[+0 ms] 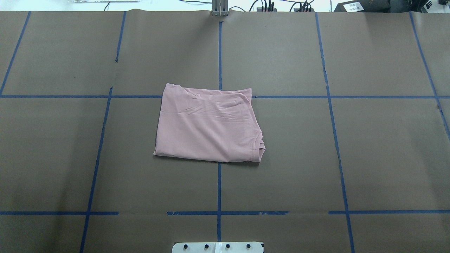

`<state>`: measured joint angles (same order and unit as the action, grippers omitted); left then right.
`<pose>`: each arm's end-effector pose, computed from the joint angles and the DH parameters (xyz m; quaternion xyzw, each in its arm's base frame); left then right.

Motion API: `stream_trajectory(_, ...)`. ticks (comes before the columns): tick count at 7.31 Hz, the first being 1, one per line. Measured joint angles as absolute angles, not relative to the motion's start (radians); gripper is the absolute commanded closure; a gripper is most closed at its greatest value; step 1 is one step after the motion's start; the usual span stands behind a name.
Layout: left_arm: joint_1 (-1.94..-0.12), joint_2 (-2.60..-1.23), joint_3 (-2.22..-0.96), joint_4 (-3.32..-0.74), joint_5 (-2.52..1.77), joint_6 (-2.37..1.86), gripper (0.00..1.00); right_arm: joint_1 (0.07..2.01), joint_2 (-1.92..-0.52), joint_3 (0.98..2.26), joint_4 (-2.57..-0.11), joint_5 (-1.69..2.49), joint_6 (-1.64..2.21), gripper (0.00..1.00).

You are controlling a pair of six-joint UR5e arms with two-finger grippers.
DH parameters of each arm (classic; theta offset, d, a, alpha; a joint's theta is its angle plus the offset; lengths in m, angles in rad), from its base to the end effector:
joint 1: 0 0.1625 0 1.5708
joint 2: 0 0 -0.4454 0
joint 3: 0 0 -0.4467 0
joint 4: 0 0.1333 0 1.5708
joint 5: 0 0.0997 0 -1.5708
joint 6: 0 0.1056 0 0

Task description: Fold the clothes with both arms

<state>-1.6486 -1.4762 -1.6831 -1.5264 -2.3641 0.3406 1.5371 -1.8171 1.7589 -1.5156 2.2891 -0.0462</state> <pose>-0.0969 -0.4962 0.6747 0.0682 0.3804 0.1157 0.9150 0.0491 -0.4387 0.7002 0.0008 -0.3515 -0.0369 0.9355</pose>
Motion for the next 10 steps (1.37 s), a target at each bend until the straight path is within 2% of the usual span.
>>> stream_trajectory(10,-1.647,-1.469,-1.683,-1.583,-2.365,0.139,0.0,1.537,-1.818,1.762,-1.514,2.295,-0.037,0.0)
